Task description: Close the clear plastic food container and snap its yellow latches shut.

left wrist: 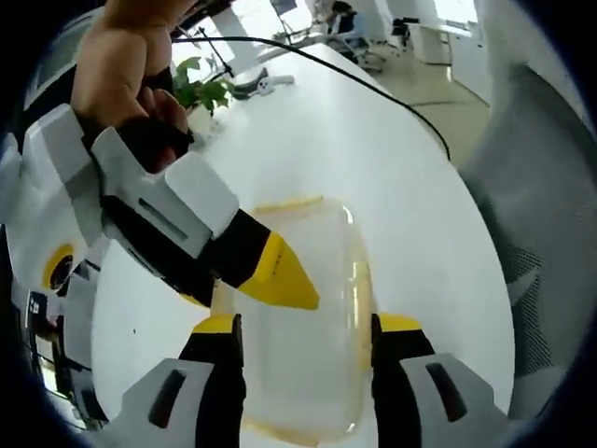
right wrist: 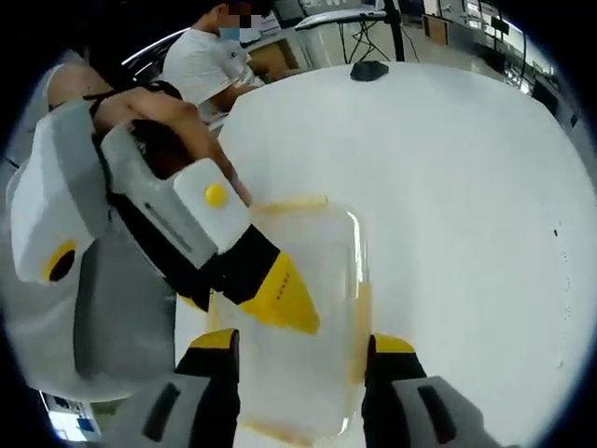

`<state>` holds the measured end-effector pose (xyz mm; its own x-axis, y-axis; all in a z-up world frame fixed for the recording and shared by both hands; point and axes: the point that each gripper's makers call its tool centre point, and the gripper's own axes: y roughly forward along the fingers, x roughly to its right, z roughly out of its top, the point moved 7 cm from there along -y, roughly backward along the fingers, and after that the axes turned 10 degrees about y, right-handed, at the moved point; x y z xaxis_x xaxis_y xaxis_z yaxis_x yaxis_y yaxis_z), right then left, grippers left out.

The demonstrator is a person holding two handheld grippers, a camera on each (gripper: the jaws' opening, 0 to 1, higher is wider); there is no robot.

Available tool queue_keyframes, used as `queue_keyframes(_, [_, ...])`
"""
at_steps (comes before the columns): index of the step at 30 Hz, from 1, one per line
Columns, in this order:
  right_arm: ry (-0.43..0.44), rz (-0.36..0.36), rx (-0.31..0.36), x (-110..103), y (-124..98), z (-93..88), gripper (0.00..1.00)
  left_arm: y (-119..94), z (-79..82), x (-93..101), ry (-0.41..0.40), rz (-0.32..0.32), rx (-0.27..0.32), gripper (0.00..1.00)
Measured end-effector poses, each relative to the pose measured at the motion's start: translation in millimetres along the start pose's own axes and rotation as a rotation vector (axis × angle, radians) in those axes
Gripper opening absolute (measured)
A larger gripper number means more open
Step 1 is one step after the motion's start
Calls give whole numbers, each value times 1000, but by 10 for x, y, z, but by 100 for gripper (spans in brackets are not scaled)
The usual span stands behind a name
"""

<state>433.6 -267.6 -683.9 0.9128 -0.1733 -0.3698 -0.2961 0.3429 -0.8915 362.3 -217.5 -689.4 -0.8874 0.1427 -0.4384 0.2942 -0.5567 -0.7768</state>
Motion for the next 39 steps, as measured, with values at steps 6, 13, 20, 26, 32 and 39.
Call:
queue_keyframes(6, [-12,0,0,4,-12,-18,51,-30,-37,-33,-10,-10,45,51])
queue_keyframes(13, [-7,-19,48,-35,-37,-55,53,-14,-23,-54,-24,-6,46,52])
queue_keyframes(20, [-55,-72,117,-84,-85,-98,53,-38,-13,-159,-201,-62,127,52])
queue_keyframes(26, [-88,-126,189,-143,-230,-218,55,-34,19,-199,-238,-112,125,59])
queue_keyframes(32, [-74,-136,227,-227,-325,-395,59,-65,-7,-261,-229,-136,99,68])
queue_keyframes(39, [-52,-149,261,-280,-343,-496,66,-187,-112,-432,-219,-156,91,73])
